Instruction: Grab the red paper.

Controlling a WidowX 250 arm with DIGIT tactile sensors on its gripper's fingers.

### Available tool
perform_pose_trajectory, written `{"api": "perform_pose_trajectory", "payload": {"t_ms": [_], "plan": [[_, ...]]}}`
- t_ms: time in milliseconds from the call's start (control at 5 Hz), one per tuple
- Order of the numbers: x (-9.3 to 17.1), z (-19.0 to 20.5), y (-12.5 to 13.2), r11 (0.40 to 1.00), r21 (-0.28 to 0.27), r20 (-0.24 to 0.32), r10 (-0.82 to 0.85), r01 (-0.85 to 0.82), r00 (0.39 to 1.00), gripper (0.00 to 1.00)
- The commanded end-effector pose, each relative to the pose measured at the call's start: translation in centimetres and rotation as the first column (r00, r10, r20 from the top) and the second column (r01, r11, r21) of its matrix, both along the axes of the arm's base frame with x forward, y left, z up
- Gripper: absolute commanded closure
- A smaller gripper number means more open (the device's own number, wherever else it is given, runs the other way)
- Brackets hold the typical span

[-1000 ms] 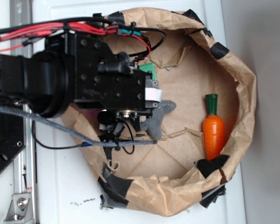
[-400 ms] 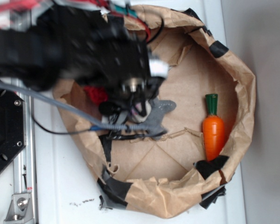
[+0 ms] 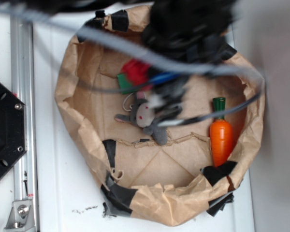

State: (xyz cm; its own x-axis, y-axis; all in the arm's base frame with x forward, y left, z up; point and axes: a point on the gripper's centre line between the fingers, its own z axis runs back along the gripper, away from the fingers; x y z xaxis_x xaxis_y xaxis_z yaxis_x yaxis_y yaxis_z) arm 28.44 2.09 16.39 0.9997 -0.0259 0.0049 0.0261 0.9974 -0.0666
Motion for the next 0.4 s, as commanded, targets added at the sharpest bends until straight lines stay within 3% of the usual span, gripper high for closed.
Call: {"api": "perform_pose_trajectory", "payload": {"t_ms": [0, 200], "plan": [[-1.59, -0.30, -3.31, 0.971, 0.000, 0.109, 0.236, -0.238, 0.966, 1.00], [-2.03, -0.37, -3.19, 0.971, -0.015, 0.109, 0.241, -0.240, 0.964, 1.00]]}}
